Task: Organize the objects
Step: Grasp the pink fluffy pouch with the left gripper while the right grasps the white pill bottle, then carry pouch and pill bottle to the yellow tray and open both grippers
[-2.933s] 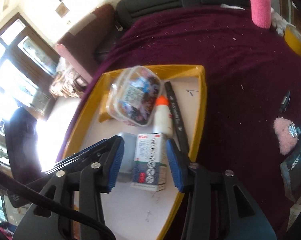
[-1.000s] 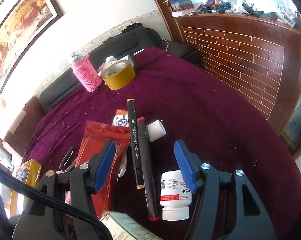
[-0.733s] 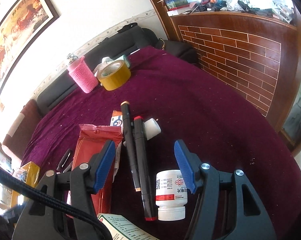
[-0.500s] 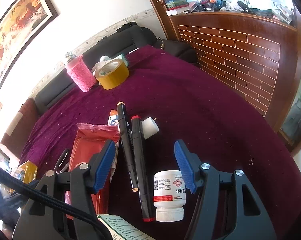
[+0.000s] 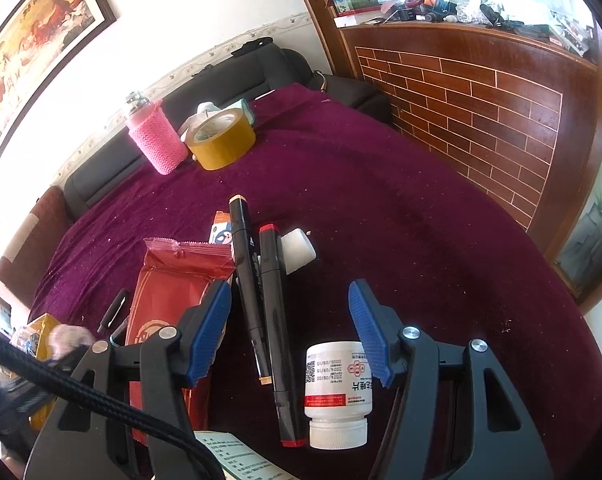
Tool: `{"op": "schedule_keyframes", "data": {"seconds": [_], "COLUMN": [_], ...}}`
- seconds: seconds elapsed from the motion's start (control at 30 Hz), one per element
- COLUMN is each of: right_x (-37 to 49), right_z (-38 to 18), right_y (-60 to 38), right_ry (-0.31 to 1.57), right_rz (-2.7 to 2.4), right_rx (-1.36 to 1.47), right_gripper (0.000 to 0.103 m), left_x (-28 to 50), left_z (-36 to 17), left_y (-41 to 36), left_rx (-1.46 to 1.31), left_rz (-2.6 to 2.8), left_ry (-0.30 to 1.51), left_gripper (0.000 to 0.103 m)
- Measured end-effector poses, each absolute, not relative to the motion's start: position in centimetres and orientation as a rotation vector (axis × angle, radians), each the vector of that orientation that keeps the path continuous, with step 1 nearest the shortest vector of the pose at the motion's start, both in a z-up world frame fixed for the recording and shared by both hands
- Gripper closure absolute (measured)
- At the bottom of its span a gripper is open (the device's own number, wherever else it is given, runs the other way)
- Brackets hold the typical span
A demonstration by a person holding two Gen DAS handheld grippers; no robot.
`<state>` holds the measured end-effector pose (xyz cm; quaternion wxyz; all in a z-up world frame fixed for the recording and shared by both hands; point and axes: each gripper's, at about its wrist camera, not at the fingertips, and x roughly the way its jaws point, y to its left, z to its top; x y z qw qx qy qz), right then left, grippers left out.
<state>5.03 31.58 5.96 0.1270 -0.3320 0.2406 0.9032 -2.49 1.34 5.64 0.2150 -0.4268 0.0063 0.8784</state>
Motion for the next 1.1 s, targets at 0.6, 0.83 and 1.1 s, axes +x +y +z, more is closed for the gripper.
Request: {"op": "schedule_keyframes", "data": {"seconds": [0.6, 0.83, 1.1], "right_x": [6.7, 5.7, 6.4], "right_z": [6.3, 4.2, 4.3], "right_y": [32.8, 32.1, 33.2], "right_ry": [0.539, 0.422, 0.560], "right_rz": [2.571, 2.486, 2.494], "right_rx": [-1.312, -1.381, -1.391], "right_gripper": [0.043, 0.071, 0.071], "left_x": [9.3, 9.9, 10.6], "left_z": [11.9, 10.8, 10.6], "left_y": [-8.2, -10.2, -12.4], "left_rx": [-0.855, -0.900, -0.893], "left_rz": [2.643, 2.653, 2.687], "left_ry": [0.072, 0.001, -0.039], "left_gripper": [0.078, 0.078, 0.078]}}
